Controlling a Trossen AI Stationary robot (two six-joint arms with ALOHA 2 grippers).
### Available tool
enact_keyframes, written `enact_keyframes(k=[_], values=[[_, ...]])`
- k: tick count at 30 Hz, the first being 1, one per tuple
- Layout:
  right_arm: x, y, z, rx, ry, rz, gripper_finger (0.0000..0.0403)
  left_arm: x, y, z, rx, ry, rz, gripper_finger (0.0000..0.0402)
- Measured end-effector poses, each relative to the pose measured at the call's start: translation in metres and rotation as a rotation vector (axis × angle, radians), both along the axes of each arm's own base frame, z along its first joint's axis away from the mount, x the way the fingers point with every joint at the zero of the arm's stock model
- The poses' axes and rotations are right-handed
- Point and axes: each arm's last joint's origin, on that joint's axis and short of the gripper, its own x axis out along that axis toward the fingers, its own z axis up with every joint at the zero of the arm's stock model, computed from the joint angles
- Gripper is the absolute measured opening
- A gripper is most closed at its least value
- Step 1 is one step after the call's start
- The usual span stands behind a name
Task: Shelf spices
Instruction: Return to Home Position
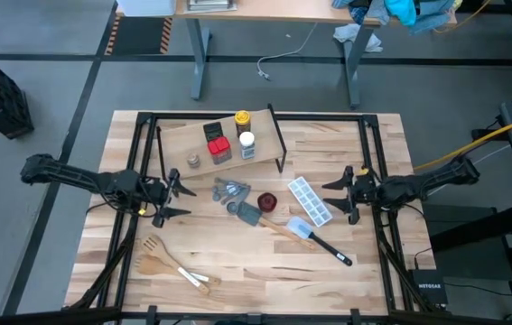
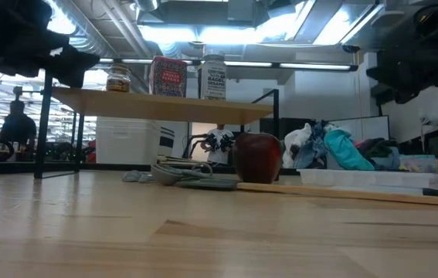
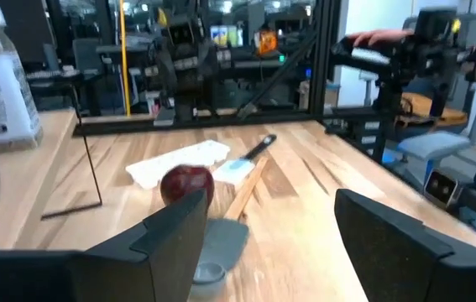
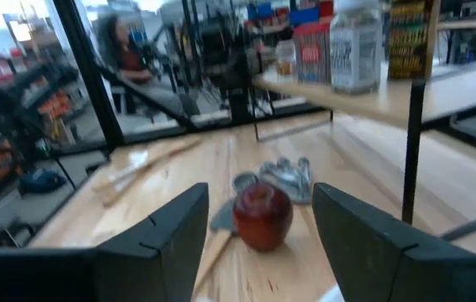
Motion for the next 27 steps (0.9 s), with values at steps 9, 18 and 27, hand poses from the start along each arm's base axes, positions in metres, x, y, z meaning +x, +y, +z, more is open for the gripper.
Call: enact_keyframes(k=[9,18,27], values=[[-0.007,-0.002,0.008,0.034,-0.100,0.000,0.0221,0.000,0.000,-0.005,0.030,0.049,0.002,0.0255],[-0.007,-0.002,0.008,0.035,-0.102,0.000,0.0221,-0.001,0.000,-0.009,0.172,0.060,-0.003,0.0255],[-0.007,-0.003,0.008,0.034,-0.102,-0.007,0.0221,-0.001,0.005,-0.013,0.195,0.120,0.143,0.0255]])
